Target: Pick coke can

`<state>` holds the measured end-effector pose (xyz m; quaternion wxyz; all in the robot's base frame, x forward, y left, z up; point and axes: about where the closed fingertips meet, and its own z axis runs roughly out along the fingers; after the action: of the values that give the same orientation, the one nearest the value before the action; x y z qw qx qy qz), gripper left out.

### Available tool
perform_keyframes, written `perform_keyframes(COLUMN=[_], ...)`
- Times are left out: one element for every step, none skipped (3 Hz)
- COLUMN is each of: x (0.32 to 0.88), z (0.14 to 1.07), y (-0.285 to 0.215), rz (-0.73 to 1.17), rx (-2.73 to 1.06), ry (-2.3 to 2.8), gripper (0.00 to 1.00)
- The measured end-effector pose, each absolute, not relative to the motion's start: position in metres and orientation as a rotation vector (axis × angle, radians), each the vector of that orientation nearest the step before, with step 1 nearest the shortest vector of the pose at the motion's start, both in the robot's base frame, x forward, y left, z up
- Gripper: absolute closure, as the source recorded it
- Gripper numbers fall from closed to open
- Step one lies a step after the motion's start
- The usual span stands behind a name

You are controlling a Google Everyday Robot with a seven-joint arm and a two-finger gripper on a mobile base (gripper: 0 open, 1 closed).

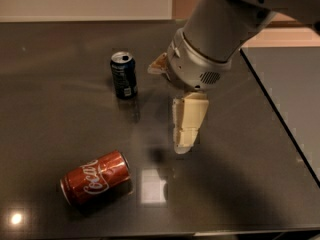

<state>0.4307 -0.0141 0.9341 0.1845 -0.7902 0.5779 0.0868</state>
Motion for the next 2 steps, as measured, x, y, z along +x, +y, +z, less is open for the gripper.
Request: perform_keyframes(x=[0.425,0.415], z=[0.917,0.901], y=[0.012,0.032], rz=[0.333,0.399], rx=[-2.266,-2.298], ry=[1.574,1.538], gripper=[0.0,0.0])
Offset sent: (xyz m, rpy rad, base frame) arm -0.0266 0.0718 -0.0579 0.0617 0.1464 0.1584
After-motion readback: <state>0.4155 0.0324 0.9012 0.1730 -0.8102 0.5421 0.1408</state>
